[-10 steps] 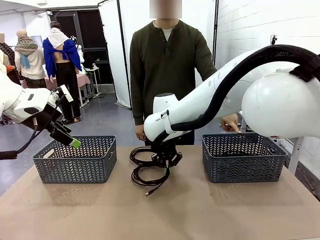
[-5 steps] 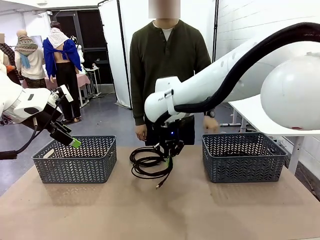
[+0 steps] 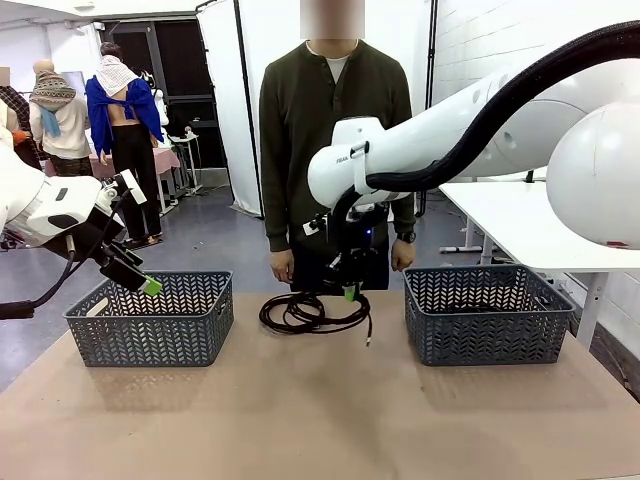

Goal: Organize the cables according to human instructions.
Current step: Pick up a bundle of cables and place it in the basket indicated by the human.

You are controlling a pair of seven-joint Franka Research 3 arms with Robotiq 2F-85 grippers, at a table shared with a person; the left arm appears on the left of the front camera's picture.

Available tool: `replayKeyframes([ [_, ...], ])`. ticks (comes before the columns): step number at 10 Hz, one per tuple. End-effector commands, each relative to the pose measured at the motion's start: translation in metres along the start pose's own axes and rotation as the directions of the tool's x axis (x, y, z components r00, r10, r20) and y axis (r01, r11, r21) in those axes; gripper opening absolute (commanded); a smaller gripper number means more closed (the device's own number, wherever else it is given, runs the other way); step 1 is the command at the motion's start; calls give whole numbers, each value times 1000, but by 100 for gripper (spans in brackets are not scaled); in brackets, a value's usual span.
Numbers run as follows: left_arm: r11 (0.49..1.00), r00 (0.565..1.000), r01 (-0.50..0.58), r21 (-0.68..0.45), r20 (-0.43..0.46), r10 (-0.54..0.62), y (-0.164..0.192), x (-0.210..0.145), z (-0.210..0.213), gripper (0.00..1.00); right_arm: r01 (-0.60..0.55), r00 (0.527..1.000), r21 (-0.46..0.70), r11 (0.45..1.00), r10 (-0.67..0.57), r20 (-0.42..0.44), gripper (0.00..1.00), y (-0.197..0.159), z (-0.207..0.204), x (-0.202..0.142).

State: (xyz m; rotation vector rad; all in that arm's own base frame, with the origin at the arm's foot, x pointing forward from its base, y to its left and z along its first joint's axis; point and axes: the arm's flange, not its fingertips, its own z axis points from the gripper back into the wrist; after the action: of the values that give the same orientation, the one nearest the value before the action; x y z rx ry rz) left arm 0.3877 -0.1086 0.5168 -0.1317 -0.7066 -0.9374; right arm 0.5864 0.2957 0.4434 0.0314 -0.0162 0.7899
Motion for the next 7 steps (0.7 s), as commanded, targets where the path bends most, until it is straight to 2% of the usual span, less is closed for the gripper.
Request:
replayKeyframes([
  [1,1000,1000,4,-11,9,-4,3,-2,-1,100,-139,988,42,989,142,-65,0,-12,15,4],
  [3,1000,1000,4,-11,9,-4,3,-2,-1,100,-145,984,63,987,150,-92,0,-13,24,9],
  [4,1000,1000,4,-11,9,-4,3,-2,-1,100,-120,991,27,992,121,-51,0,-8,13,-4],
  [7,1000,1000,4,-11,9,-4,3,-2,-1,100,-120,991,27,992,121,-51,0,-8,13,-4],
])
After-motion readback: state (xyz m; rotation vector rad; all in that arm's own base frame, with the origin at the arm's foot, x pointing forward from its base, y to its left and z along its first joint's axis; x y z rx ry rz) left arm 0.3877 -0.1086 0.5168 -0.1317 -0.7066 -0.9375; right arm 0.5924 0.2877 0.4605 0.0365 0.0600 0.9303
